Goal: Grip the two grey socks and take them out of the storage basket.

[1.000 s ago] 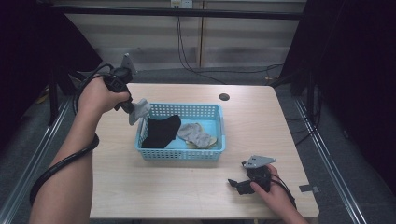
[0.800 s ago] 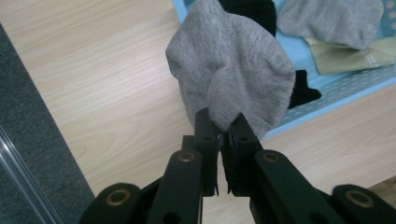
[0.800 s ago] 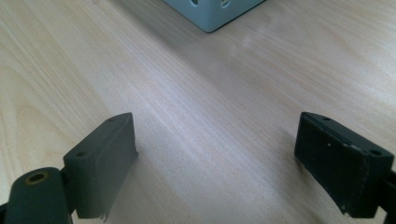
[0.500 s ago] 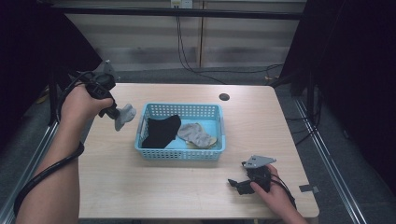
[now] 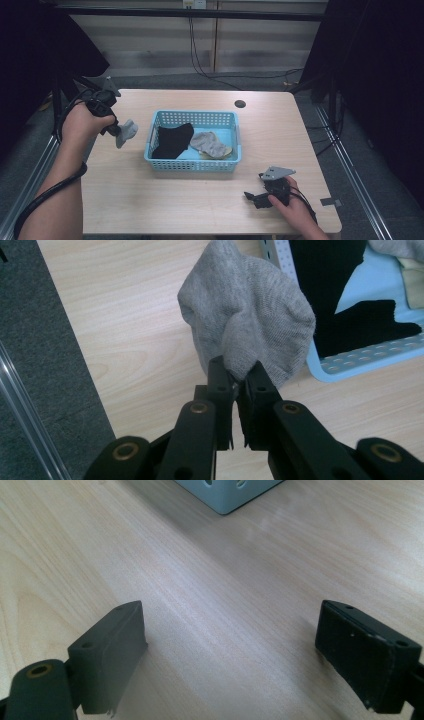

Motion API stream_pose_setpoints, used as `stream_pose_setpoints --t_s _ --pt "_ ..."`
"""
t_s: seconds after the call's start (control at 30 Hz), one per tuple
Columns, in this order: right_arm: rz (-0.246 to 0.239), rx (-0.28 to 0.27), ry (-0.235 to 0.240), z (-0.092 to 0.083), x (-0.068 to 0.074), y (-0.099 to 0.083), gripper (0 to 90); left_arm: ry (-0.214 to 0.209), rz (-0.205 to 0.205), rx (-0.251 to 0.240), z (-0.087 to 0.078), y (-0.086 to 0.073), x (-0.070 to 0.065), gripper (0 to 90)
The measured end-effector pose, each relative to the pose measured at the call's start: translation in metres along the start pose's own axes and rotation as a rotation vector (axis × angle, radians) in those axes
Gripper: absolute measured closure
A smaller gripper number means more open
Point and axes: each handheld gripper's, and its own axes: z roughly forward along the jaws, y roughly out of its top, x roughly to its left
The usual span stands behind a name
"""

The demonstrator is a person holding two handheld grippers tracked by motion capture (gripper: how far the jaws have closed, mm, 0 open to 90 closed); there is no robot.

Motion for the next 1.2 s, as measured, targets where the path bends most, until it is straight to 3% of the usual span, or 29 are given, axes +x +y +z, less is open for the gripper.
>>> stream_pose_setpoints --t_s 0.1,0.2,0.37,0.67,0.87,1.03,1.07,1.2 --pt "0.001 0.001 -0.003 0.0 0.0 0.0 12.1 -0.005 -0.014 -0.004 0.004 -0.001 0.001 82.5" --pt "0.0 -0.001 -0.004 0.0 0.0 0.0 12.1 -0.016 -0.047 -0.035 0.006 -0.001 0.0 69.6" --pt "0.002 -0.001 -0.004 0.0 0.0 0.0 12.1 -0.014 -0.038 -0.046 0.004 0.002 -0.004 63.9" --pt "0.0 0.001 -0.003 0.0 0.0 0.0 12.1 -0.024 0.039 -0.051 0.008 0.017 -0.032 59.0" --pt "0.0 0.001 -0.003 0.0 0.0 0.0 12.1 -0.037 0.09 -0.075 0.013 0.029 -0.057 50.1" --pt "0.0 -0.001 -0.004 0.0 0.0 0.0 12.1 -0.06 0.146 -0.093 0.022 0.038 -0.078 41.7" --pt "0.0 -0.001 -0.004 0.0 0.0 0.0 12.1 -0.062 0.174 -0.092 0.025 0.04 -0.083 40.9" --pt "0.0 -0.001 -0.003 0.0 0.0 0.0 12.1 -0.087 0.187 -0.088 0.036 0.045 -0.099 39.6"
